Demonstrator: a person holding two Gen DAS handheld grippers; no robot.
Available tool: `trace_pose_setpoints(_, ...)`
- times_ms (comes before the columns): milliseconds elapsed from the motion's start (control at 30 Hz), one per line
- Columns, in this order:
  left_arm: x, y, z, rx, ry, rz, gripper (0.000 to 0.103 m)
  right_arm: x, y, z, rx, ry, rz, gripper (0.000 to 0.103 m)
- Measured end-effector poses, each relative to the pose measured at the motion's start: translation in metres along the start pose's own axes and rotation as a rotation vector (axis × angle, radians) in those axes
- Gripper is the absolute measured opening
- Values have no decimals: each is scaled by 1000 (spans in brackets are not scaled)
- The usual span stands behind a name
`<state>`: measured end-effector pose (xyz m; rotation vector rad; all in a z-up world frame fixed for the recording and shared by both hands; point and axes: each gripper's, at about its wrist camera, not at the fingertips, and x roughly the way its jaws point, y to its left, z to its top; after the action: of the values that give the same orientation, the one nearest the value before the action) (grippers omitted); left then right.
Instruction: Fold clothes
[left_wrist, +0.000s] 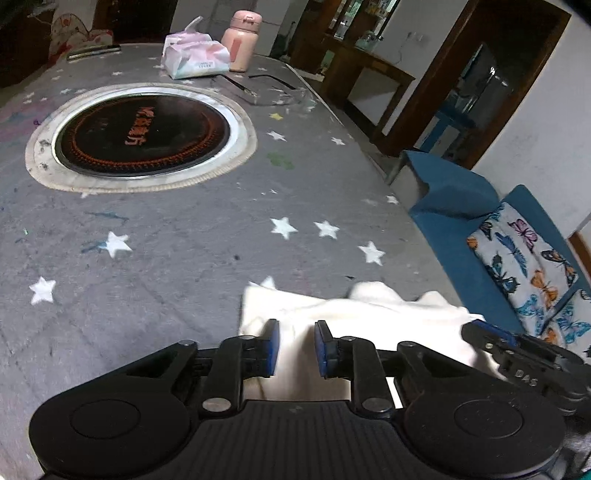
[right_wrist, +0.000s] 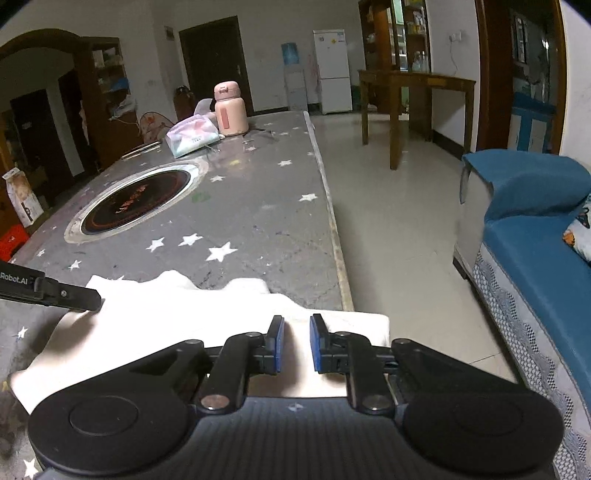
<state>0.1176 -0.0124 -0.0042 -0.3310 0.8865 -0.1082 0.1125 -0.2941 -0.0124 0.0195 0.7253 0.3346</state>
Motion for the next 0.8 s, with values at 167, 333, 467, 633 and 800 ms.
trace_pose_setpoints(167, -10, -7, 7, 9, -38, -24, 22, -3, -1, 3, -7, -15, 13, 16)
trace_pose_setpoints(333, -2, -33, 7, 98, -29, -84, 22, -5, 8, 10, -19, -38, 59, 16)
trace_pose_setpoints(467, 18, -39, 6, 119, 2, -76, 22, 4, 17, 13, -39, -25, 76, 16)
trace_pose_setpoints(633, 28, -42, 5, 137, 13, -77, 22, 14, 18, 11, -41, -15, 63, 16)
trace_pose_setpoints(800, 23, -48, 8, 138, -1, -94, 26, 7, 21, 12, -49, -45, 76, 18)
